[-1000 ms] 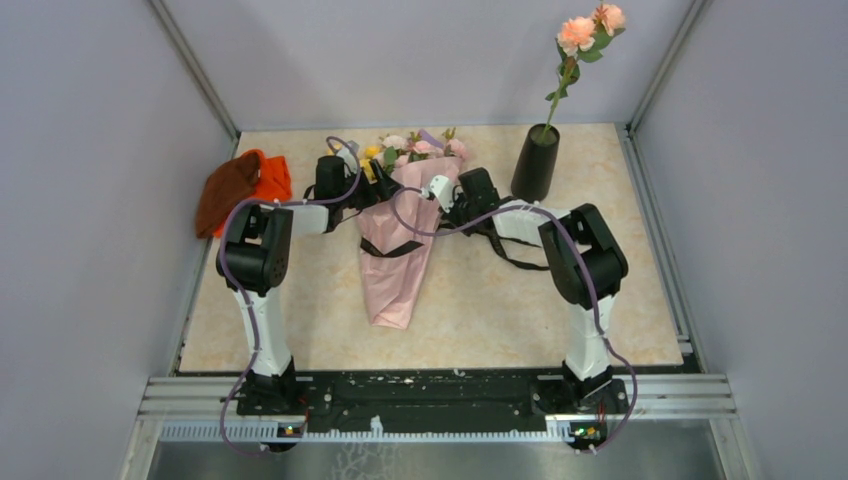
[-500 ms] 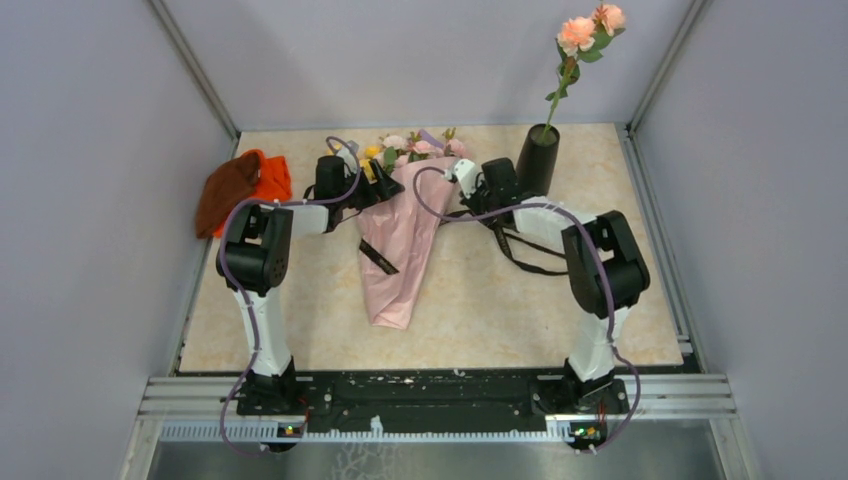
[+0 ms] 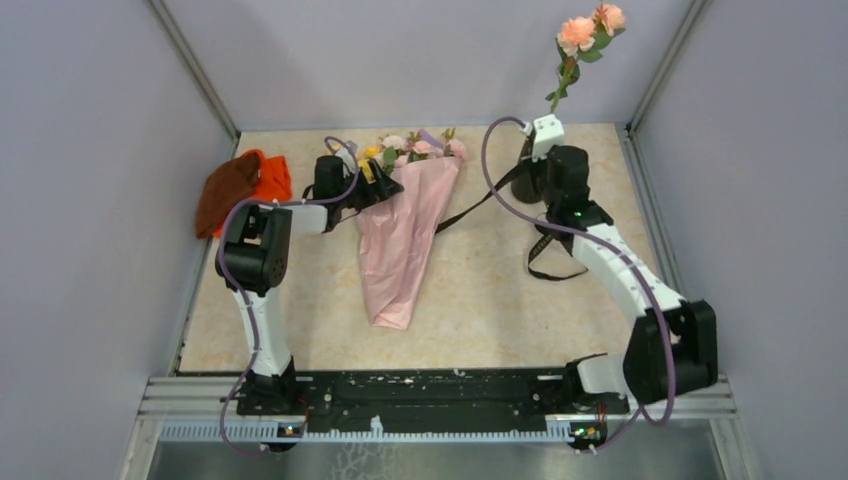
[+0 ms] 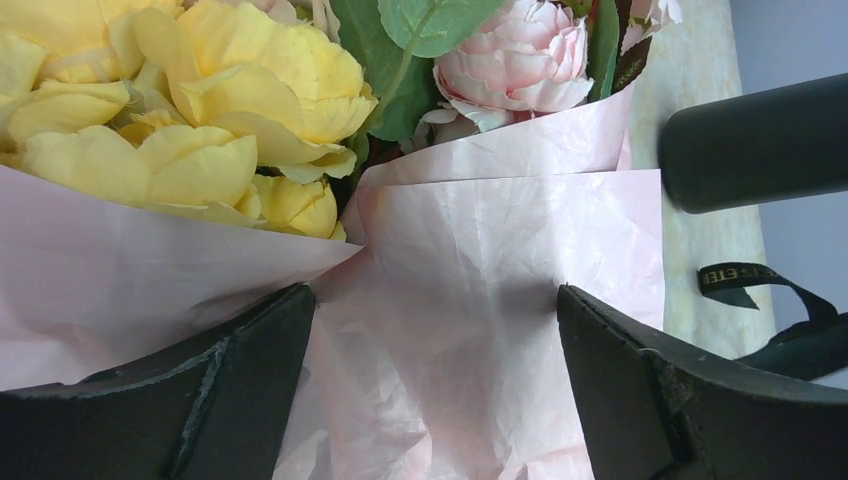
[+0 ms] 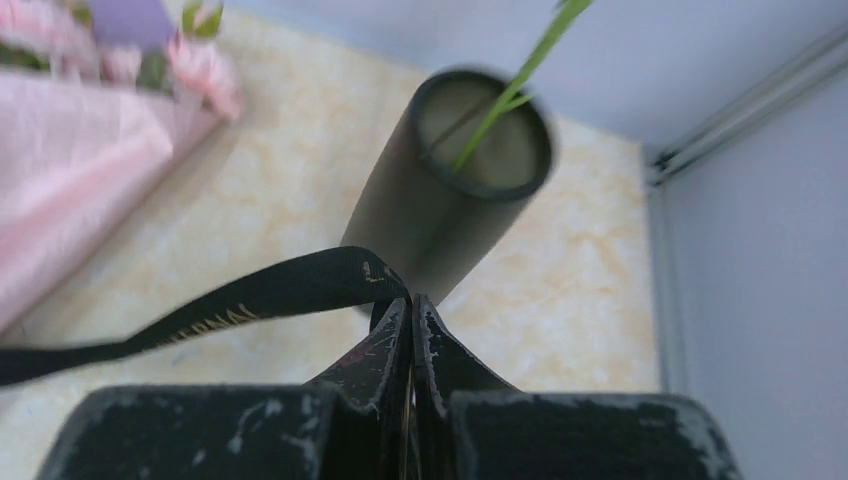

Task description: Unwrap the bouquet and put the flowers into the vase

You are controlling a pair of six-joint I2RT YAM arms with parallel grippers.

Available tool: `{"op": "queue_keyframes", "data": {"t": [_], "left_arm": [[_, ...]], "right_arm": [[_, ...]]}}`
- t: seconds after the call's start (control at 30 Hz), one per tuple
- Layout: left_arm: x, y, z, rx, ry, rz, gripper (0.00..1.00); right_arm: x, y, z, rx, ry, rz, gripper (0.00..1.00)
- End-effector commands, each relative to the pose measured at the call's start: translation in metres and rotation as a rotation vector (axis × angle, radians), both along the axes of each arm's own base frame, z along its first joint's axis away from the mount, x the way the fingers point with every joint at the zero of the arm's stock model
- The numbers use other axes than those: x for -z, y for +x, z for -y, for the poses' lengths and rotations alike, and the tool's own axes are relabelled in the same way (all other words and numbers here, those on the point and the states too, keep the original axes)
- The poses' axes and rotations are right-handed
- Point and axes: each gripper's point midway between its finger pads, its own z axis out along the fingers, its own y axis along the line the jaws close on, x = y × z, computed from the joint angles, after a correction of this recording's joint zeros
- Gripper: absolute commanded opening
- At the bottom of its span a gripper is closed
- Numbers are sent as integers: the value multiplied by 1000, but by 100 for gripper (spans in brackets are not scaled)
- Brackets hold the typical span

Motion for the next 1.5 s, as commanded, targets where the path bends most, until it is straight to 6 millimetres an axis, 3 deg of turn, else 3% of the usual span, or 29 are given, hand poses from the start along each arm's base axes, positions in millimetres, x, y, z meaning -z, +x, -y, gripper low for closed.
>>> {"op": "queue_keyframes", "data": {"t": [0.0, 0.13, 0.2, 0.33, 0.43, 0.53, 0.57, 0.7, 0.87, 1.1, 1.3, 1.47], "left_arm": [[31, -21, -14, -27, 34, -132, 99], [27, -22, -14, -29, 35, -127, 99], [25, -23, -14, -26, 33, -123, 99], [12, -28, -12, -15, 15, -96, 99], [-4, -31, -11, -6, 9, -64, 99], [-28, -33, -10, -1, 8, -6, 99], [-43, -35, -7, 3, 9, 30, 99], [-78, -44, 9, 31, 44, 127, 99], [-106, -59, 43, 49, 223, 224, 99], [-92, -75, 52, -109, 602, 221, 98], [-80, -85, 38, -391, 1074, 259, 99], [-68, -81, 46, -414, 1193, 259, 99]], "right_arm": [[-102, -15, 27, 153, 100, 288, 0], [-118, -30, 51, 271, 100, 352, 0], [-113, -35, 62, 335, 89, 357, 0], [-90, -34, 66, 362, 73, 315, 0], [-76, -34, 62, 354, 104, 305, 0], [-65, -35, 56, 335, 141, 292, 35], [-62, -35, 54, 327, 150, 285, 40], [-60, -36, 43, 306, 175, 297, 43], [-59, -35, 5, 233, 173, 314, 43], [-38, -25, -32, 165, 191, 271, 43], [-34, -22, -37, 152, 207, 263, 43], [-31, -24, -35, 158, 198, 265, 43]]}}
